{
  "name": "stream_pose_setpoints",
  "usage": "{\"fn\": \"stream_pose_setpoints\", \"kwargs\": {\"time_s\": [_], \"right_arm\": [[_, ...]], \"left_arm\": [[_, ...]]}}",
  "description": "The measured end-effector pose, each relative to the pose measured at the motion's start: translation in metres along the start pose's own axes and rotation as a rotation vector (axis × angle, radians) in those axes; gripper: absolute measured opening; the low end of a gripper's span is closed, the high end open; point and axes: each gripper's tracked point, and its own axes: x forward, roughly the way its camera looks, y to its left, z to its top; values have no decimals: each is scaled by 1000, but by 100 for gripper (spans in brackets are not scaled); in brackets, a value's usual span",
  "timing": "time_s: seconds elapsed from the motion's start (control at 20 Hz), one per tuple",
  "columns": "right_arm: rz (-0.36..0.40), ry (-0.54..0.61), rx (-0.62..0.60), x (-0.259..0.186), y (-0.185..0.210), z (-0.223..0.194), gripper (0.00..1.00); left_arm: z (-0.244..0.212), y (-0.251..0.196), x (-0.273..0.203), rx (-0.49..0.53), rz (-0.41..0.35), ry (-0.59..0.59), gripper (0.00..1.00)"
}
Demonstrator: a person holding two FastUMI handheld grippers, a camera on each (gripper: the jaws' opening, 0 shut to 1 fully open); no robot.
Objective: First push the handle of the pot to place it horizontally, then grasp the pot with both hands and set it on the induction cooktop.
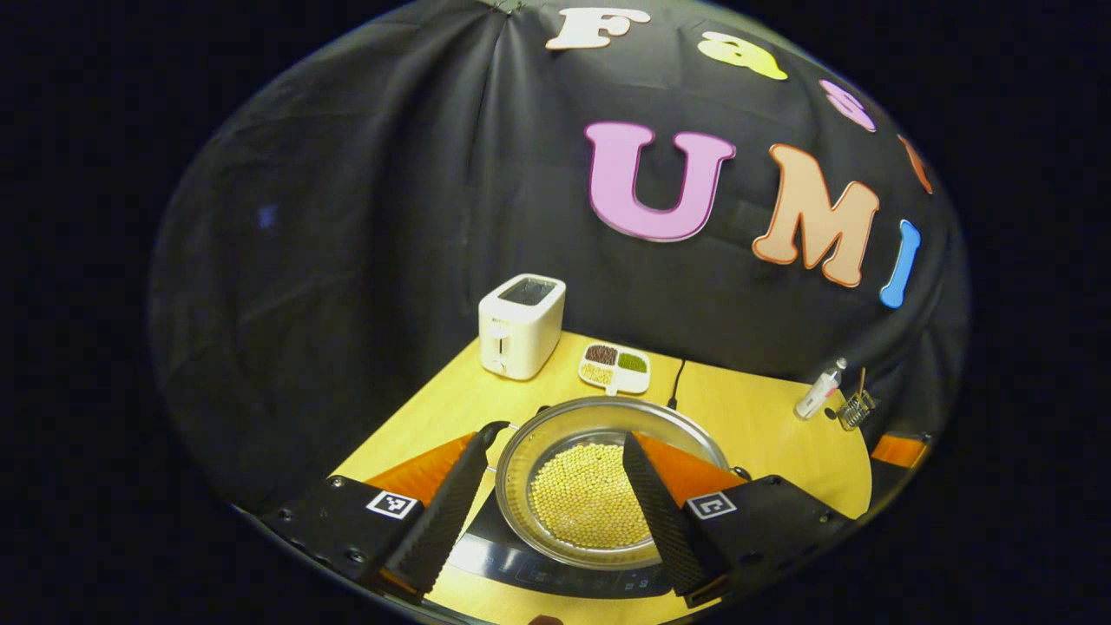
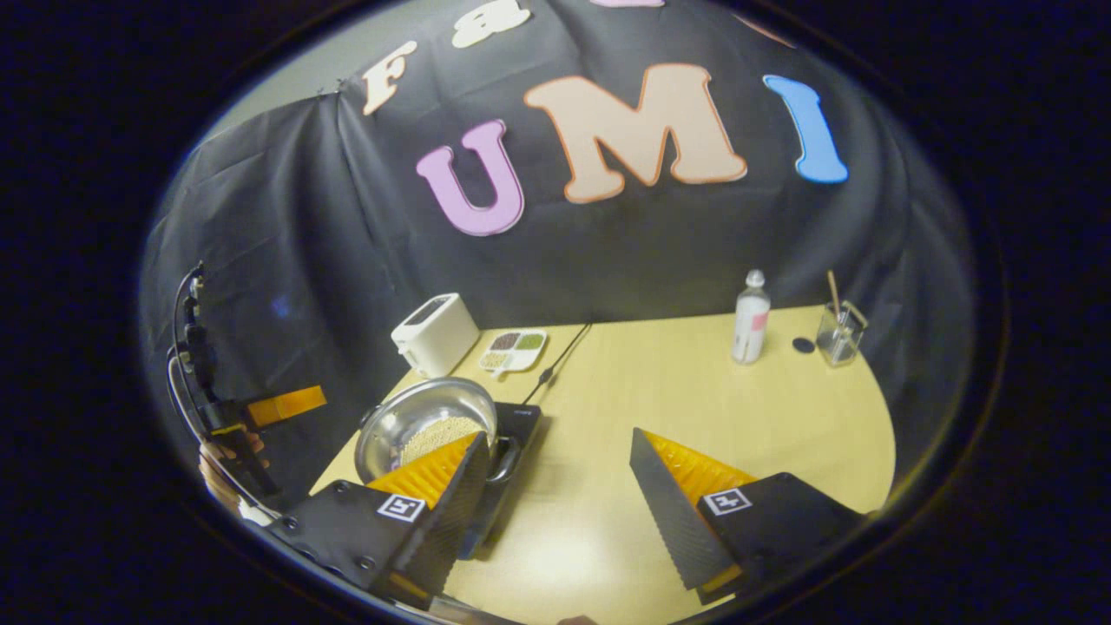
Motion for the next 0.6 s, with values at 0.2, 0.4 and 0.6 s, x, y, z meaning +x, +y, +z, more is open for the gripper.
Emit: {"fn": "stream_pose_setpoints", "kwargs": {"time_s": [0.2,0.4,0.6], "right_arm": [[-41,-131,-87,-54,-24,42,100],[-50,-245,-143,-116,-44,81,99],[-99,-333,-170,-171,-72,91,92]], "left_arm": [[38,-64,-53,34,18,-148,96],[69,-119,-101,94,20,-293,96],[84,-159,-132,146,3,-410,93]]}}
